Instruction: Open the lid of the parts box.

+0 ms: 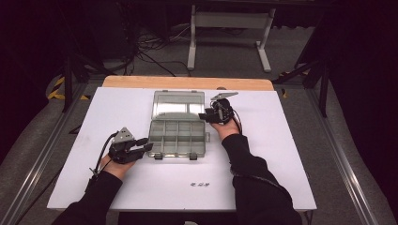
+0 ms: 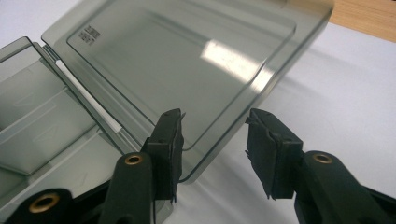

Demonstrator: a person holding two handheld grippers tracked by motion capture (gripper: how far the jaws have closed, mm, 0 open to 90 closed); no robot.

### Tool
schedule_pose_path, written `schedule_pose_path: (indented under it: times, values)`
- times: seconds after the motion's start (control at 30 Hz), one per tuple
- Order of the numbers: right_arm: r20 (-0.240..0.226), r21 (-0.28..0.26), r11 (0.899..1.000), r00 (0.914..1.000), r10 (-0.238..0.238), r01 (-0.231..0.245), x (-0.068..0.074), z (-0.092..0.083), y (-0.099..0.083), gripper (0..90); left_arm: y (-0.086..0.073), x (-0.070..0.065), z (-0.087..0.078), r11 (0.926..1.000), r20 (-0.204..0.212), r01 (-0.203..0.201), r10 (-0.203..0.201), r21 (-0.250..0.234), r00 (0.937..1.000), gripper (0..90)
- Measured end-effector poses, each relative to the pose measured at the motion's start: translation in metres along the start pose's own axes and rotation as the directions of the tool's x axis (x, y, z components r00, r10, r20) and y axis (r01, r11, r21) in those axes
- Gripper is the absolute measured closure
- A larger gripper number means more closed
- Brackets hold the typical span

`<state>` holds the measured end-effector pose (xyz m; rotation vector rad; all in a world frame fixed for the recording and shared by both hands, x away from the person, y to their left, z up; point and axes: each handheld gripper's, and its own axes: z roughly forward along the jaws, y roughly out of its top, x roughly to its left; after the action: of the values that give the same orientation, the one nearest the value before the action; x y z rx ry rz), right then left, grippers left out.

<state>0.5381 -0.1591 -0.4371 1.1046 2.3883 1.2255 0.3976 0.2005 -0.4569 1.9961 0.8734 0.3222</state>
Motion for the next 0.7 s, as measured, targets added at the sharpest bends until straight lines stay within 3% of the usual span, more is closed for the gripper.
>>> schedule_pose_path:
  times: [0.1, 0.2, 0.37, 0.47, 0.7]
  values:
    - [0.002, -0.003, 1.0, 1.0, -0.001, 0.001, 0.001, -0.001, 0.0, 53.9, 0.0, 0.0, 0.0, 1.0, 0.001, 0.006, -0.006, -0.002, 1.0, 61.2]
    - [0.005, -0.004, 1.0, 1.0, -0.005, 0.005, 0.001, -0.003, 0.0, 52.4, -0.001, 0.004, 0.001, 0.9992, 0.034, 0.04, -0.041, 0.006, 0.9986, 59.3]
    - [0.004, -0.018, 1.0, 1.0, -0.005, 0.005, 0.003, -0.011, 0.001, 50.7, -0.001, 0.004, 0.0, 0.9986, 0.023, 0.052, -0.052, 0.003, 0.9984, 55.9]
    - [0.005, -0.03, 0.999, 0.9998, -0.02, 0.02, 0.006, -0.019, 0.003, 48.3, 0.0, 0.007, -0.005, 0.9973, 0.039, 0.071, -0.07, -0.019, 0.9968, 52.7]
    - [-0.008, -0.057, 0.996, 0.9981, -0.062, 0.061, 0.017, -0.044, 0.004, 42.5, 0.004, 0.003, -0.015, 0.9948, 0.022, 0.043, -0.041, -0.093, 0.9989, 48.0]
